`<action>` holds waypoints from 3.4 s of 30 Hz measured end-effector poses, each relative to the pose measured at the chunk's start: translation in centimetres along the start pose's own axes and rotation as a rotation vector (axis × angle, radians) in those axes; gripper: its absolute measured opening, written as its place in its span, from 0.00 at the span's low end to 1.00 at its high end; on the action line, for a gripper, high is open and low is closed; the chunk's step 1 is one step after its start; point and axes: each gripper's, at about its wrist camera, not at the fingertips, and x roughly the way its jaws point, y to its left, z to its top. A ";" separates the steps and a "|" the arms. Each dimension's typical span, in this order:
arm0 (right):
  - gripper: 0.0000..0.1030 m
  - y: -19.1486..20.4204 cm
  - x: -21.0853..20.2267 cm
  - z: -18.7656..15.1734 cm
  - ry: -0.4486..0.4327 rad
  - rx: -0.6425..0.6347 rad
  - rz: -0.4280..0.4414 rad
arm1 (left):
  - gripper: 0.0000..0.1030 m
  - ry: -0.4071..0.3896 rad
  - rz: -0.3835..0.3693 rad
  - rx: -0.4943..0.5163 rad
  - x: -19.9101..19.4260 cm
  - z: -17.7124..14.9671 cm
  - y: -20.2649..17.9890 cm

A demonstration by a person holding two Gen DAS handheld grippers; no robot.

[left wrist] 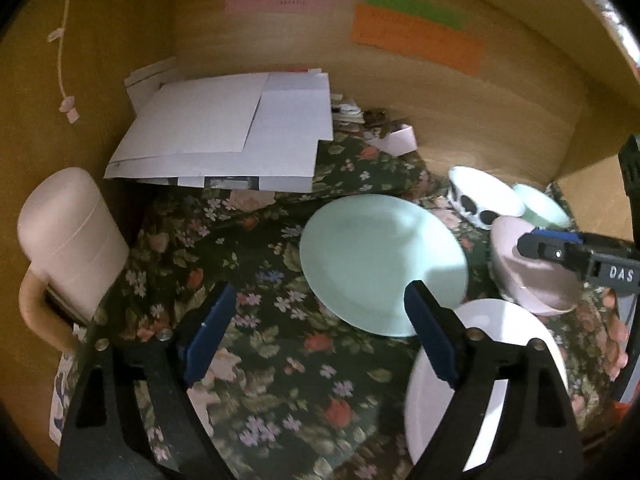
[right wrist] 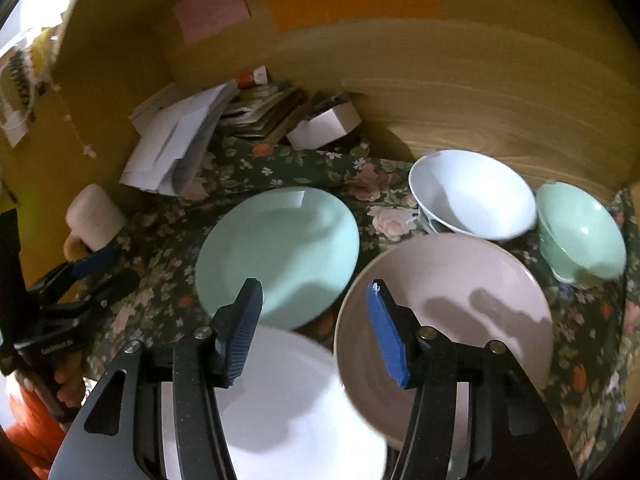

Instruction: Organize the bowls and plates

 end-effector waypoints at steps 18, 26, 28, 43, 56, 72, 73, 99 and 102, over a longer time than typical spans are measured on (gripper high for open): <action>0.50 -1.4 10.0 5.3 0.227 -0.106 -0.051 | 0.84 0.142 -0.025 -0.026 7.9 0.8 1.6; 0.36 -1.1 13.0 5.5 0.340 -0.138 -0.063 | 0.84 0.157 -0.051 -0.044 8.9 1.0 2.1; 0.31 -0.8 13.3 5.4 0.356 -0.138 -0.062 | 0.84 0.157 -0.053 -0.051 9.1 1.1 2.3; 0.31 5.3 12.5 2.5 0.350 -0.144 0.047 | 0.57 0.188 -0.033 -0.081 8.3 -0.8 5.4; 0.34 6.8 13.6 1.8 0.321 -0.134 0.025 | 0.38 0.190 -0.034 -0.073 8.1 -1.1 6.6; 0.31 7.5 10.0 1.9 0.197 -0.151 0.045 | 0.38 0.150 -0.057 -0.104 5.7 0.0 6.8; 0.31 7.4 9.7 1.9 0.192 -0.150 0.044 | 0.38 0.148 -0.057 -0.102 5.4 -0.1 6.7; 0.31 5.6 -1.1 -1.8 0.047 -0.103 0.038 | 0.38 0.039 -0.097 -0.023 -2.8 -1.3 1.8; 0.31 5.6 -2.0 -2.4 0.033 -0.099 0.035 | 0.38 0.030 -0.103 -0.017 -3.8 -1.6 1.1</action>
